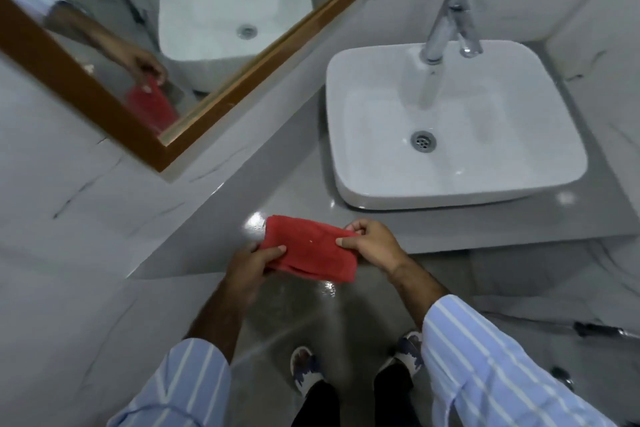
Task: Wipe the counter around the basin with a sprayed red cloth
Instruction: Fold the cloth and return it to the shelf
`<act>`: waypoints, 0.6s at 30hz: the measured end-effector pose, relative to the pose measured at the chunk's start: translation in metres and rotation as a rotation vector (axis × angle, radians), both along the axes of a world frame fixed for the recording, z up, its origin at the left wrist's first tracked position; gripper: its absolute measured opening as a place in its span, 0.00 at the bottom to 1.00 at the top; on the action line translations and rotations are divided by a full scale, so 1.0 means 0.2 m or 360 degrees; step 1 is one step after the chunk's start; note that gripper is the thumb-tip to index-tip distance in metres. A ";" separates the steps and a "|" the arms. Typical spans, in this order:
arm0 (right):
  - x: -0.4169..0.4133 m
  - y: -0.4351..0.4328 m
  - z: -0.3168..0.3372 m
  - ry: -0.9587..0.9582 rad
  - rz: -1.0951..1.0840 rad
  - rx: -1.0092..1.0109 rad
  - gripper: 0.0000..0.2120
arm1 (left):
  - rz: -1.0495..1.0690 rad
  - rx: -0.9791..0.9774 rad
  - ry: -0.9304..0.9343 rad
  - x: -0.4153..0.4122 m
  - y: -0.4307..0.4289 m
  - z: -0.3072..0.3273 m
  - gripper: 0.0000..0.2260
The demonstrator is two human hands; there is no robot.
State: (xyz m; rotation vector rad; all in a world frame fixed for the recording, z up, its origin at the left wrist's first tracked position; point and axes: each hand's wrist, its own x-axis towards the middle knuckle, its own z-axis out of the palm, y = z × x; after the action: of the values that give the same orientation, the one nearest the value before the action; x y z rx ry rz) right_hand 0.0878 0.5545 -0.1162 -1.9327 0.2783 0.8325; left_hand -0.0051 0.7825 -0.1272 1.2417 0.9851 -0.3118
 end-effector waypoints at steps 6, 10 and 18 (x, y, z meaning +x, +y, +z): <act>-0.13 -0.61 0.18 -0.0043 -0.0515 0.0004 0.10 | -0.0302 -0.0168 -0.0088 0.11 -0.54 0.13 0.14; -0.20 -1.02 0.26 -0.0069 -0.0783 0.0004 0.10 | -0.0539 -0.0246 -0.0040 0.21 -0.94 0.20 0.17; -0.55 -1.81 0.36 -0.0195 -0.1503 0.0007 0.10 | -0.1258 -0.0089 -0.0205 0.40 -1.82 0.35 0.08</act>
State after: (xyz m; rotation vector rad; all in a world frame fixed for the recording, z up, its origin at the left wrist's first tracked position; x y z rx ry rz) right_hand -0.0223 0.1924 -0.0448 -1.5631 1.0058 0.0837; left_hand 0.0751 0.4179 -0.0581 1.5389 0.3328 -0.8524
